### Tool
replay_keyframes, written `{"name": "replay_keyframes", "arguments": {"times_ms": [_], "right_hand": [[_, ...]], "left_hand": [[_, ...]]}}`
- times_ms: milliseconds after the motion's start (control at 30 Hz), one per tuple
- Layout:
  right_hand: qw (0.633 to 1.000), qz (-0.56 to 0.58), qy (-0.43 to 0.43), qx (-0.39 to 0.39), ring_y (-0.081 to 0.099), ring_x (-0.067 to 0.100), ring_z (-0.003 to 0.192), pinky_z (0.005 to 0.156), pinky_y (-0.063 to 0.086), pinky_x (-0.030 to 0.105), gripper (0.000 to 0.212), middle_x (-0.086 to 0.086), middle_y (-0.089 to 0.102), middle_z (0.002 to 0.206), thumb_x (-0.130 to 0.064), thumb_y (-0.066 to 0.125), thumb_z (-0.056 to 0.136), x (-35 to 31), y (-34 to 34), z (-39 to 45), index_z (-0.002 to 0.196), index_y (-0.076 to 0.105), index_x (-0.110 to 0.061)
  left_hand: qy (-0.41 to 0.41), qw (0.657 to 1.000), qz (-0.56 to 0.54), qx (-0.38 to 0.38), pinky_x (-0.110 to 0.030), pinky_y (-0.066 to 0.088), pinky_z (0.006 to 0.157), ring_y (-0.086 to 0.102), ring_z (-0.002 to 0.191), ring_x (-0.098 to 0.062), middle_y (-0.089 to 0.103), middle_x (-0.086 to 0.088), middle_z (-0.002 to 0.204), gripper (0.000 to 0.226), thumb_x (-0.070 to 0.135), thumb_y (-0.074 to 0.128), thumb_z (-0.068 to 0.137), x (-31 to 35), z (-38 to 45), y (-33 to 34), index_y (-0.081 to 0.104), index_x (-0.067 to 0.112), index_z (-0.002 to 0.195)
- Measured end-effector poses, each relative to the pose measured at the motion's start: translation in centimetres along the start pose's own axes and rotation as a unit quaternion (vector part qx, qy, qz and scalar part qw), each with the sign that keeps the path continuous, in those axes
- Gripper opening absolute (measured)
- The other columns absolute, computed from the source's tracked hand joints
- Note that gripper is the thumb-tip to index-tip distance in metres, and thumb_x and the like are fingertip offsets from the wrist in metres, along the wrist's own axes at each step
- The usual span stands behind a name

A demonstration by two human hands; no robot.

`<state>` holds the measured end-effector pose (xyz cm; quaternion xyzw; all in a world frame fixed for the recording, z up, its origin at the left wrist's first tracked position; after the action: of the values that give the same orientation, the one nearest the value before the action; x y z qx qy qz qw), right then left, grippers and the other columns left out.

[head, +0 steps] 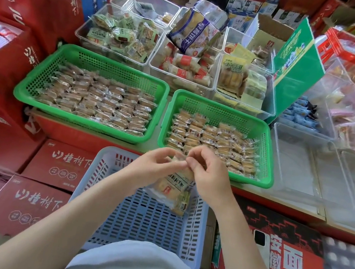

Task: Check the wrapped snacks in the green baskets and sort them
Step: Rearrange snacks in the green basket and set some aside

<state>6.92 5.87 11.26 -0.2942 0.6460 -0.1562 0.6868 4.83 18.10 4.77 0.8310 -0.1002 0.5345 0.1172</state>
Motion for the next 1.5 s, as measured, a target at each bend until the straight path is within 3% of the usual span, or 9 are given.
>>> {"name": "replay_keyframes", "arguments": {"times_ms": [167, 533, 667, 800, 967, 1067, 1267, 1367, 1500], "right_hand": [[0.999, -0.017, -0.04, -0.009, 0.055, 0.015, 0.067, 0.058, 0.049, 0.03, 0.011, -0.009, 0.056, 0.072, -0.01, 0.059, 0.098, -0.4, 0.2, 0.1, 0.092, 0.062, -0.019], [0.992, 0.049, 0.103, -0.055, 0.051, 0.008, 0.06, 0.058, 0.044, 0.024, 0.017, 0.004, 0.065, 0.076, -0.031, 0.078, 0.086, 4.7, -0.4, 0.6, 0.085, 0.069, -0.017], [0.994, 0.03, 0.1, -0.042, 0.057, 0.015, 0.06, 0.061, 0.05, 0.035, 0.017, 0.005, 0.072, 0.077, -0.025, 0.077, 0.087, 6.2, -0.6, 1.3, 0.081, 0.065, -0.014], [0.989, 0.021, 0.111, -0.094, 0.054, -0.001, 0.057, 0.057, 0.042, 0.018, 0.022, -0.004, 0.067, 0.08, -0.028, 0.078, 0.086, 7.1, 0.3, 2.0, 0.095, 0.061, -0.017], [0.979, -0.067, 0.114, -0.156, 0.055, 0.004, 0.076, 0.063, 0.039, 0.014, 0.045, -0.014, 0.057, 0.105, -0.029, 0.079, 0.085, 8.5, 1.0, 3.7, 0.124, 0.057, -0.03], [0.983, -0.102, 0.098, -0.116, 0.056, 0.012, 0.097, 0.077, 0.041, 0.022, 0.035, -0.008, 0.062, 0.109, -0.025, 0.076, 0.087, 9.6, -0.6, 5.9, 0.119, 0.063, -0.022], [0.991, -0.089, 0.103, -0.003, 0.058, 0.016, 0.092, 0.074, 0.046, 0.027, 0.025, -0.003, 0.062, 0.101, -0.015, 0.075, 0.088, 12.6, -3.2, 9.5, 0.106, 0.059, -0.021], [0.985, -0.124, 0.106, -0.059, 0.056, 0.019, 0.094, 0.077, 0.045, 0.03, 0.026, 0.0, 0.06, 0.104, -0.018, 0.075, 0.088, 14.0, -1.0, 11.2, 0.109, 0.059, -0.017], [0.96, -0.187, 0.13, -0.165, 0.053, 0.02, 0.089, 0.072, 0.038, 0.031, 0.024, -0.001, 0.057, 0.104, -0.02, 0.073, 0.09, 15.7, 1.9, 12.3, 0.105, 0.054, -0.019]], "left_hand": [[-0.019, 0.997, -0.049, 0.051, -0.04, 0.059, 0.075, 0.074, 0.085, -0.024, 0.077, -0.006, 0.091, 0.02, 0.03, 0.075, 0.088, -0.4, 0.7, -0.5, 0.075, 0.012, 0.099], [-0.032, 0.976, -0.199, 0.081, -0.029, 0.057, 0.058, 0.072, 0.073, -0.021, 0.075, -0.011, 0.084, 0.009, 0.012, 0.073, 0.087, -1.9, 1.7, -0.7, 0.074, 0.004, 0.092], [-0.015, 0.98, -0.128, 0.148, -0.037, 0.061, 0.077, 0.074, 0.083, -0.028, 0.078, -0.012, 0.086, 0.022, 0.019, 0.086, 0.069, -2.5, 2.6, -2.1, 0.078, 0.009, 0.087], [-0.008, 0.982, -0.072, 0.176, -0.04, 0.061, 0.081, 0.075, 0.084, -0.03, 0.077, -0.014, 0.083, 0.014, 0.015, 0.087, 0.075, -2.8, 3.7, -2.8, 0.079, 0.01, 0.084], [0.007, 0.986, -0.018, 0.165, -0.045, 0.06, 0.089, 0.075, 0.087, -0.028, 0.078, -0.009, 0.084, 0.011, 0.022, 0.078, 0.088, -2.1, 6.5, -2.2, 0.08, 0.011, 0.091], [0.021, 0.98, 0.084, 0.177, -0.042, 0.056, 0.094, 0.071, 0.1, -0.021, 0.077, -0.001, 0.101, 0.02, 0.032, 0.064, 0.098, -1.8, 8.7, -2.9, 0.078, 0.019, 0.105], [0.033, 0.812, 0.581, 0.055, -0.048, 0.004, 0.127, 0.004, 0.157, -0.023, 0.013, -0.002, 0.169, 0.053, 0.058, 0.039, 0.102, -4.3, 13.7, -2.0, 0.043, 0.035, 0.15], [0.017, 0.756, 0.654, 0.008, -0.054, -0.007, 0.125, -0.014, 0.156, -0.023, -0.006, 0.0, 0.17, 0.071, 0.076, 0.027, 0.095, -6.4, 15.7, -1.3, 0.028, 0.039, 0.156], [-0.003, 0.745, 0.667, 0.004, -0.055, -0.011, 0.123, -0.011, 0.156, -0.023, -0.001, 0.002, 0.17, 0.082, 0.082, 0.028, 0.091, -7.4, 17.0, -1.9, 0.024, 0.036, 0.158]]}}
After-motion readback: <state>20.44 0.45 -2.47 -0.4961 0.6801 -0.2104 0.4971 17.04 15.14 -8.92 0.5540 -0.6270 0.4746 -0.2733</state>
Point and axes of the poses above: each hand's wrist, its own z-axis towards the middle knuckle, its own y-axis out of the palm, x = y × z, the point moved 10 cm from there along z, towards the middle knuckle
